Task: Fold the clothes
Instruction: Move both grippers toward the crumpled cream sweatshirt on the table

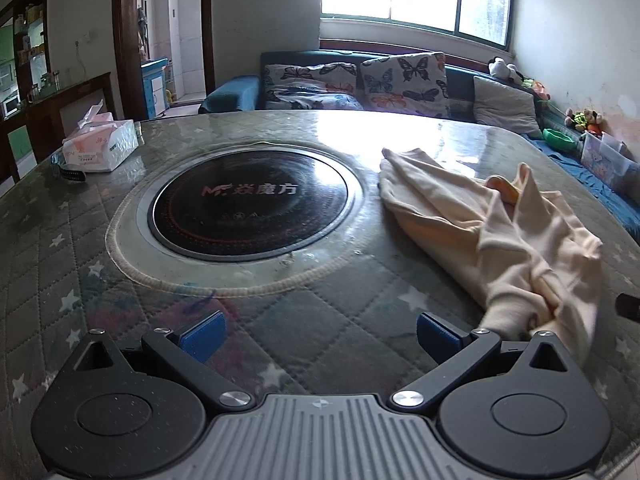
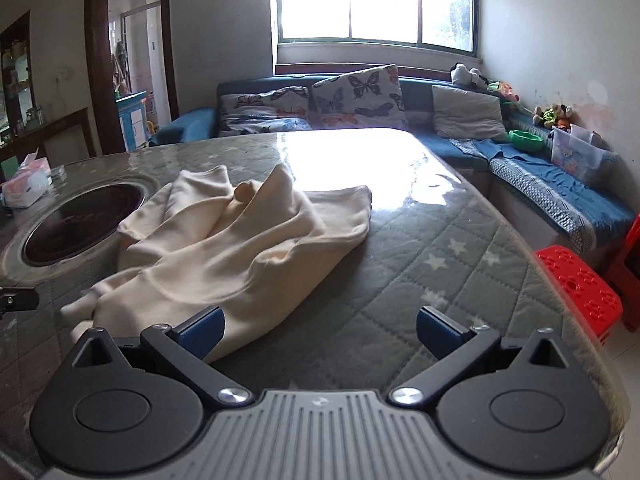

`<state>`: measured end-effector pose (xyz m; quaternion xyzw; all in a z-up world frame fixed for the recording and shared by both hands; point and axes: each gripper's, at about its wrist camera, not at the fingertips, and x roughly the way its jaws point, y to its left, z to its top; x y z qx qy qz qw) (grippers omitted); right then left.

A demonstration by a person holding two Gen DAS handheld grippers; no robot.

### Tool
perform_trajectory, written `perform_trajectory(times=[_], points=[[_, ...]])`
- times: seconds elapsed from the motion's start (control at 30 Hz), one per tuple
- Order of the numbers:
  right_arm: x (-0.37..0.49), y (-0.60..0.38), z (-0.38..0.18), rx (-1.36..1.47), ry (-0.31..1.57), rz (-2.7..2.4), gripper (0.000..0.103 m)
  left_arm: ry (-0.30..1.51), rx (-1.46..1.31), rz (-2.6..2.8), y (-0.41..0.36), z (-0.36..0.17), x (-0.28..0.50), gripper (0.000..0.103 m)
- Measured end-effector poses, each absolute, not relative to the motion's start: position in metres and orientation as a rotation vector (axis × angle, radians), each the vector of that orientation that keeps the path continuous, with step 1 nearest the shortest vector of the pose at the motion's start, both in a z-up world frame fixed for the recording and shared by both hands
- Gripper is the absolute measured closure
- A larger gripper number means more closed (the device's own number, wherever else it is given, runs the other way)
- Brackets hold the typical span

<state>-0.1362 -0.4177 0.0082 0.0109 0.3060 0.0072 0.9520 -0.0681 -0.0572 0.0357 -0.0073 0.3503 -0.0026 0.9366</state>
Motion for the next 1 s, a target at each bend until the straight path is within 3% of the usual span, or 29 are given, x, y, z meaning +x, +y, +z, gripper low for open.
perform_trajectory(times=[1.0], points=[[-0.173,-0.392,0.016,0.007,0.637,0.079,0.000,0.715,0.038,-0.083,-0.087,0.039,-0.101,0.000]])
